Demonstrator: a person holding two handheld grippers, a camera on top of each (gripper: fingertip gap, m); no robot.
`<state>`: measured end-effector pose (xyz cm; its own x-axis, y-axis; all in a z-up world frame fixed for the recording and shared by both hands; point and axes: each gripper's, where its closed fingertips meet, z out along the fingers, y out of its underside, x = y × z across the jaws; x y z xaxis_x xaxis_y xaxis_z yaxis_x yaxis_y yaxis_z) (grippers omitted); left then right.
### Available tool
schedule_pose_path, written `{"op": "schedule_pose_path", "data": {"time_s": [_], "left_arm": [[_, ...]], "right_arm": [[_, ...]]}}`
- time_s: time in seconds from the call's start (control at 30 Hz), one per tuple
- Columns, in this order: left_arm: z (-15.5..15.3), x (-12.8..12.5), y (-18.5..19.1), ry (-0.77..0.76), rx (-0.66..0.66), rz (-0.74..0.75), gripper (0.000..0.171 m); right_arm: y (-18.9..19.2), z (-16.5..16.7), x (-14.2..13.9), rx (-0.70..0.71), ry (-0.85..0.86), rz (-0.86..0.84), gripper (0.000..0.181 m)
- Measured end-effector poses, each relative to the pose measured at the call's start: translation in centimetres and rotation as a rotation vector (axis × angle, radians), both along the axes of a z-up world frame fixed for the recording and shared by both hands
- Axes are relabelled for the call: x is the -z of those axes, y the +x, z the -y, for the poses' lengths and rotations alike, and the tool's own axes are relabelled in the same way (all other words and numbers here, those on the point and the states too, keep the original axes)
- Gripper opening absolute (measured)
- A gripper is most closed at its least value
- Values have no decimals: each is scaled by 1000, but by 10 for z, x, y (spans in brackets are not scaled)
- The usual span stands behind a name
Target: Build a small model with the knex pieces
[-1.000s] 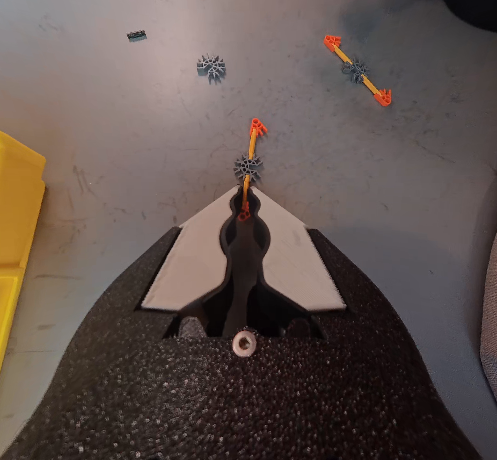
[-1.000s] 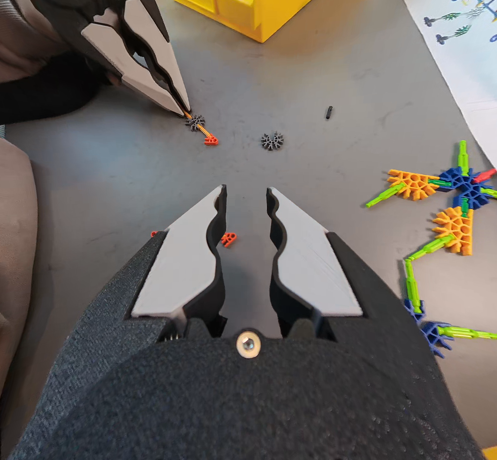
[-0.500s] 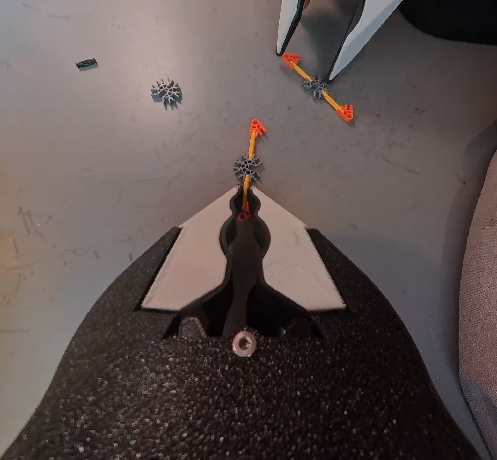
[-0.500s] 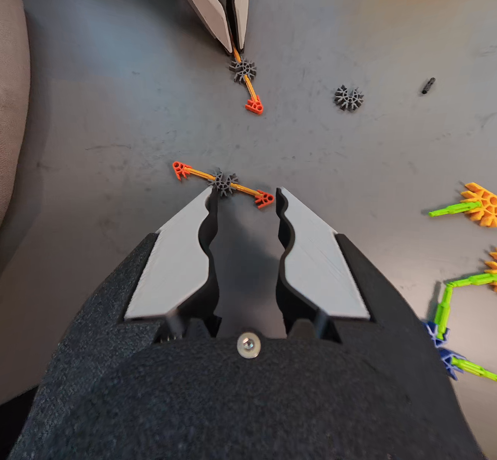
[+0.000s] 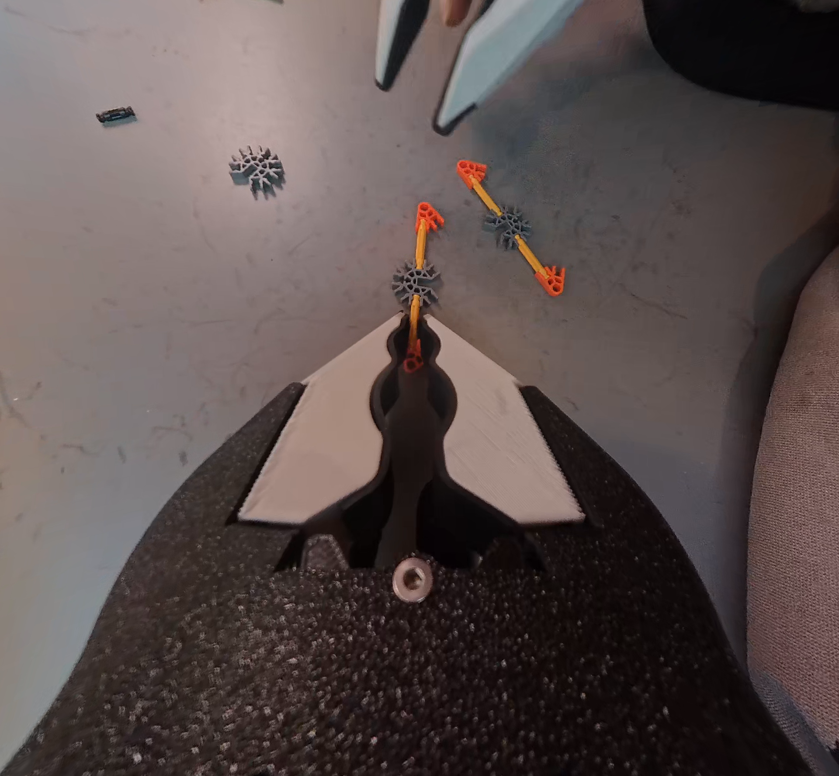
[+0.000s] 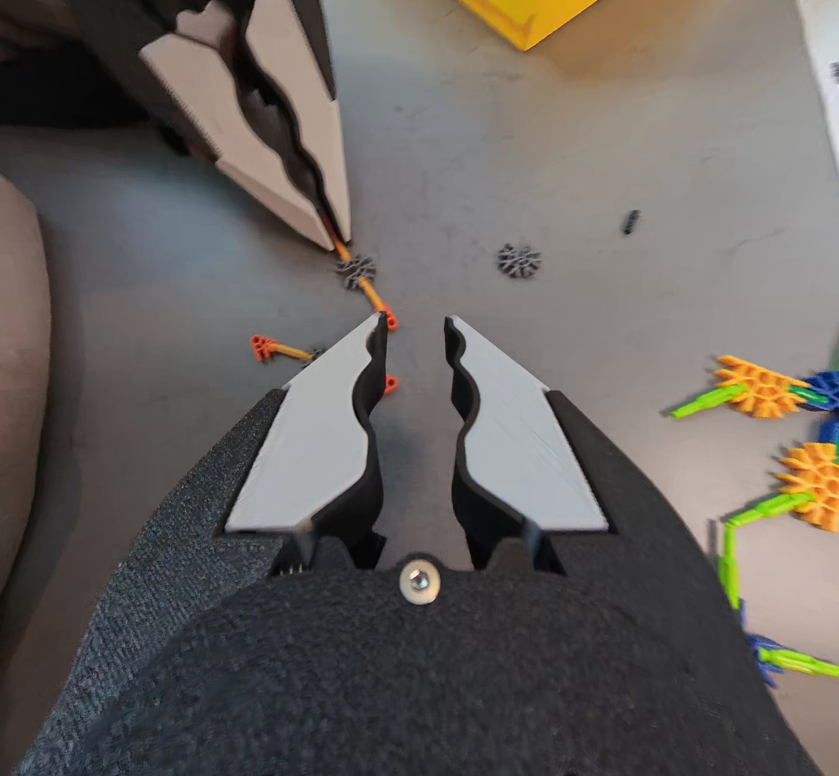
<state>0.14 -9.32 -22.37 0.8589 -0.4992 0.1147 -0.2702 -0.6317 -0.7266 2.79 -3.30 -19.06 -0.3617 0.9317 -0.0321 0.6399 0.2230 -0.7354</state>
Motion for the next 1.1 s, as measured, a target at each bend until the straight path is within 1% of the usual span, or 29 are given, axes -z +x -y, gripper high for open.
{"op": "schedule_pose_path", "data": {"time_s": [0.1,0.2,0.3,0.37,0.43,0.5,0.57,0.63,0.7,0.77,0.83,0.93,0.97,1.1], "left_arm": [[1,0,1,5,8,-6,4],[2,0,1,12,21,-14,4],[4,0,1,14,32,-13,4],[6,0,0,13,36,-10,4],[6,-3,-1,17,36,12,8],[6,-10,-2,27,25,66,9],[5,-19,-7,36,-3,134,10],[2,-28,-14,51,-43,206,10],[-1,-37,-20,67,-87,274,10],[-5,-45,-25,89,-122,340,12],[-7,-56,-26,120,-139,411,13],[-10,-75,-22,178,-136,527,16],[-10,-82,-19,198,-127,564,17],[-10,-105,-7,274,-89,657,17]], "right_arm": [[-25,-35,-10,78,29,-22,17],[-52,-60,-4,86,80,45,12],[-81,-79,11,84,104,140,12],[-96,-86,19,93,87,193,14],[-103,-88,27,85,101,238,14],[-105,-86,33,72,105,264,12],[-105,-86,33,67,106,266,4],[-104,-84,33,62,104,254,1],[-100,-79,32,46,92,233,1],[-99,-62,18,15,21,138,0],[-98,-35,-11,-16,-115,-8,1],[-88,5,-62,-44,-381,-229,1],[-83,15,-73,-42,-453,-281,1],[-63,45,-94,-30,-678,-391,1]]}}
